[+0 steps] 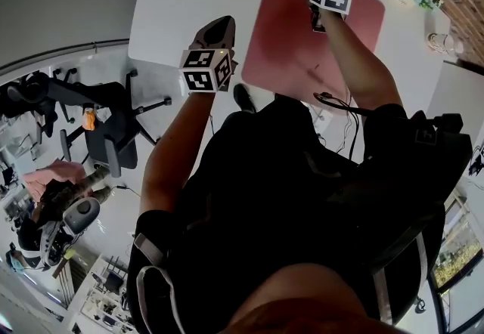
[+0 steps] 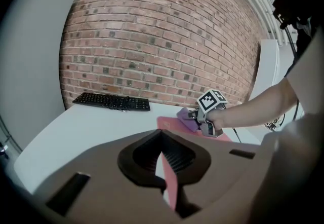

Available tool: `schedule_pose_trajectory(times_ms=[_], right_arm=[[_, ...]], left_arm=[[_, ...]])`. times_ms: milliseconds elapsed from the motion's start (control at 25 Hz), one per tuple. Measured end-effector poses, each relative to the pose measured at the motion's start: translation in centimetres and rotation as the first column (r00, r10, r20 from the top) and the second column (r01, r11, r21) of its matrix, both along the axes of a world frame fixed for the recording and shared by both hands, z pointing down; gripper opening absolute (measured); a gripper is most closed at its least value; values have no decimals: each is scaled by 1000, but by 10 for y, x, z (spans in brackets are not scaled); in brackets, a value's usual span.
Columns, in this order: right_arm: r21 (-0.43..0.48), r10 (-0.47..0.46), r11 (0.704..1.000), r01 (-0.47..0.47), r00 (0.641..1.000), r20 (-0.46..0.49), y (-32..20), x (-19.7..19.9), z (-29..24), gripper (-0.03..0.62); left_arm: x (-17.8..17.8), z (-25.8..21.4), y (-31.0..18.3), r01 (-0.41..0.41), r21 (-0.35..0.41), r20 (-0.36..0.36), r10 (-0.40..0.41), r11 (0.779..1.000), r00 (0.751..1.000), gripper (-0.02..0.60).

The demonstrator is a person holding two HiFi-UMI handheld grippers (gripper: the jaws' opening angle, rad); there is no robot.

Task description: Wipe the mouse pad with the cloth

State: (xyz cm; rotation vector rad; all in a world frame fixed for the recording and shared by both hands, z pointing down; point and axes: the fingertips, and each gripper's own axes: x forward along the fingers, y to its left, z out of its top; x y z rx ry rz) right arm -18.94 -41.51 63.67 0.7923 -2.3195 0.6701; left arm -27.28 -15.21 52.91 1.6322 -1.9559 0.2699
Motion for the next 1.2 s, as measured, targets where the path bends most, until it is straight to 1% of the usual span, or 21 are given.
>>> schedule_pose_trajectory(times_ms=[360,600,840,1200], right_arm=[[-20,-82,996,83,996,27,28,-52,-4,60],[-31,-113,993,114,993,22,42,-72,0,60],[-51,-117,992,119,992,40,53,-91,1,60],[-55,-203,977,206,978,54,86,-121,-6,60]], left_arm=[[-12,-4,28,59,-5,4,-59,998,998,2],[-16,-7,45,93,-7,4,-93,996,996,2],[-21,-8,63,116,0,5,-116,993,993,2],[-26,-19,96,162,17,0,-162,987,987,2]])
